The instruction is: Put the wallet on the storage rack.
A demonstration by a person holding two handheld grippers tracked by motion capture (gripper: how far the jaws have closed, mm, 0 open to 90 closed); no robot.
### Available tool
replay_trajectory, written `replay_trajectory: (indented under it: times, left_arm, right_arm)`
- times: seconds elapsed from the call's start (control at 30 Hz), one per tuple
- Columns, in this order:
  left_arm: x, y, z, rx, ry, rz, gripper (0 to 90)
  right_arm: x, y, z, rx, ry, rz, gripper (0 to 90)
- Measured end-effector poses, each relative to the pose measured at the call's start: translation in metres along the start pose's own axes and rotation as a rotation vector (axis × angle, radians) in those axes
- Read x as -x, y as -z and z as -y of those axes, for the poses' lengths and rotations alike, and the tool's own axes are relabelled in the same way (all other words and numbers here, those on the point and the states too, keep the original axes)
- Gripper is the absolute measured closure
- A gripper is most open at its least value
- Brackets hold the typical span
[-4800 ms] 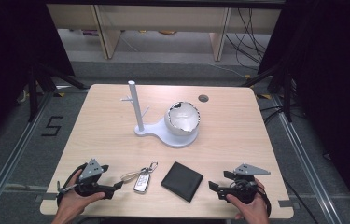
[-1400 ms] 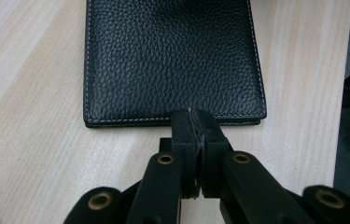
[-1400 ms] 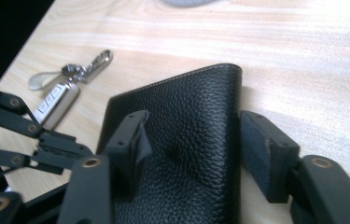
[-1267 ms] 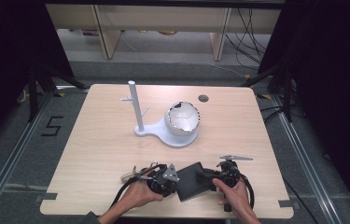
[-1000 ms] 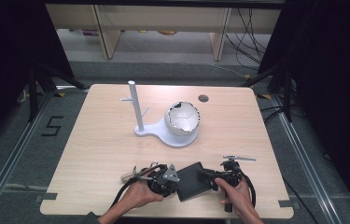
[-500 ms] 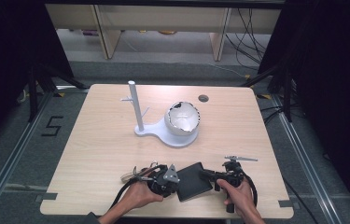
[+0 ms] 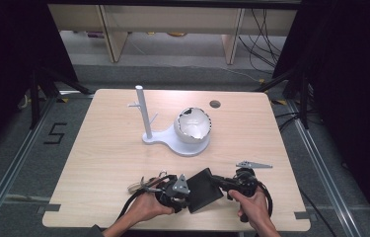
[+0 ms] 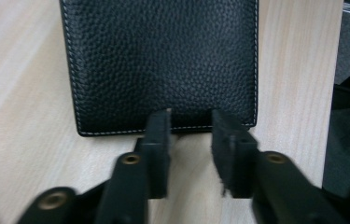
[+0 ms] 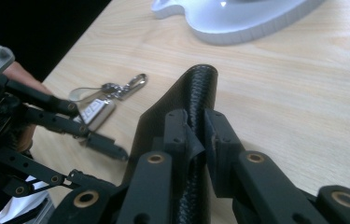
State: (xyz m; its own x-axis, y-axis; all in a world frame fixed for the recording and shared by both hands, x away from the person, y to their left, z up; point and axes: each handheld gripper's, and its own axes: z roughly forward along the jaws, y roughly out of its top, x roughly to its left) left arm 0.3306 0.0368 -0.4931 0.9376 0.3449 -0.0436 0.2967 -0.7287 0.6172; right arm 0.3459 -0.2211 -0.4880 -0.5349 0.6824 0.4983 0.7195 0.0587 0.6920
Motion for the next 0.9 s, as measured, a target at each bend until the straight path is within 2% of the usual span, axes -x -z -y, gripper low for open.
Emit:
replay_trajectory:
  times: [0.03,0.07,0.1,0.13,0.17,0.2,0.23,0.27,0.3,0.33,0.37,0.4,0.43,0.5,0.53,0.57,0.6,0.67,0.7,0.77,0.8,0.87,0.9]
  left_arm:
    - [-0.002,0.004,0.0,-0.017,-0.02,-0.004,59.9]
    - [-0.003,0.008,0.0,-0.013,-0.024,-0.008,56.4]
    - [-0.004,0.012,0.001,-0.007,-0.02,-0.012,53.6]
    - [-0.003,0.015,0.002,0.02,0.008,-0.018,51.7]
    - [-0.004,0.02,0.003,0.014,-0.003,-0.019,49.6]
    - [-0.004,0.024,0.005,0.037,0.009,-0.022,47.1]
    - [-0.006,0.031,0.007,0.031,-0.009,-0.031,44.6]
    - [-0.007,0.035,0.009,0.022,-0.02,-0.035,42.0]
    - [-0.008,0.04,0.011,0.028,-0.012,-0.049,40.8]
    - [-0.009,0.046,0.014,0.035,-0.009,-0.053,40.6]
    - [-0.009,0.051,0.017,0.039,-0.006,-0.058,39.6]
    - [-0.01,0.056,0.021,0.051,-0.001,-0.062,38.3]
    - [-0.007,0.059,0.024,0.093,0.044,-0.08,36.9]
    - [-0.007,0.069,0.031,0.106,0.044,-0.1,35.4]
    - [-0.008,0.073,0.036,0.108,0.043,-0.11,34.7]
    - [-0.008,0.076,0.04,0.114,0.06,-0.111,33.5]
    - [-0.01,0.081,0.045,0.105,0.055,-0.123,32.1]
    - [-0.011,0.086,0.053,0.113,0.086,-0.134,29.9]
    - [-0.012,0.088,0.056,0.117,0.107,-0.138,29.1]
    - [-0.013,0.092,0.063,0.12,0.109,-0.152,28.4]
    - [-0.014,0.094,0.067,0.118,0.112,-0.158,28.1]
    - [-0.013,0.096,0.073,0.12,0.135,-0.164,27.3]
    - [-0.014,0.097,0.076,0.115,0.126,-0.166,27.0]
  right_arm:
    - [-0.001,0.001,-0.001,-0.001,0.007,-0.011,81.1]
    - [-0.003,0.001,-0.001,-0.002,0.003,-0.026,81.3]
    - [-0.004,0.001,-0.002,0.002,0.024,-0.016,81.4]
    - [-0.005,0.0,-0.003,0.005,0.031,-0.02,81.5]
    - [-0.006,0.001,-0.003,0.007,0.034,-0.024,81.7]
    - [-0.008,0.002,-0.004,0.002,0.029,-0.024,81.8]
    - [-0.009,0.003,-0.005,0.004,0.032,-0.035,82.0]
    - [-0.012,0.004,-0.007,-0.005,0.003,-0.038,82.0]
    - [-0.012,0.005,-0.008,-0.002,0.0,-0.04,82.1]
    - [-0.01,0.007,-0.01,0.015,0.043,-0.036,82.2]
    - [-0.013,0.009,-0.011,0.014,0.011,-0.044,82.2]
    - [-0.013,0.011,-0.013,0.011,0.012,-0.047,82.3]
    - [-0.011,0.013,-0.016,0.033,0.052,-0.033,82.4]
    - [-0.011,0.015,-0.019,0.045,0.054,-0.041,82.4]
    - [-0.01,0.017,-0.021,0.055,0.062,-0.042,82.4]
    - [-0.012,0.019,-0.023,0.054,0.045,-0.047,82.4]
    - [-0.01,0.02,-0.024,0.068,0.069,-0.039,82.5]
    - [-0.01,0.024,-0.03,0.071,0.06,-0.041,82.5]
    - [-0.012,0.026,-0.032,0.079,0.038,-0.052,82.5]
    - [-0.008,0.027,-0.039,0.103,0.082,-0.038,82.5]
    - [-0.01,0.029,-0.043,0.098,0.067,-0.049,82.5]
    - [-0.009,0.031,-0.05,0.112,0.07,-0.034,82.5]
    - [-0.009,0.031,-0.053,0.121,0.075,-0.041,82.5]
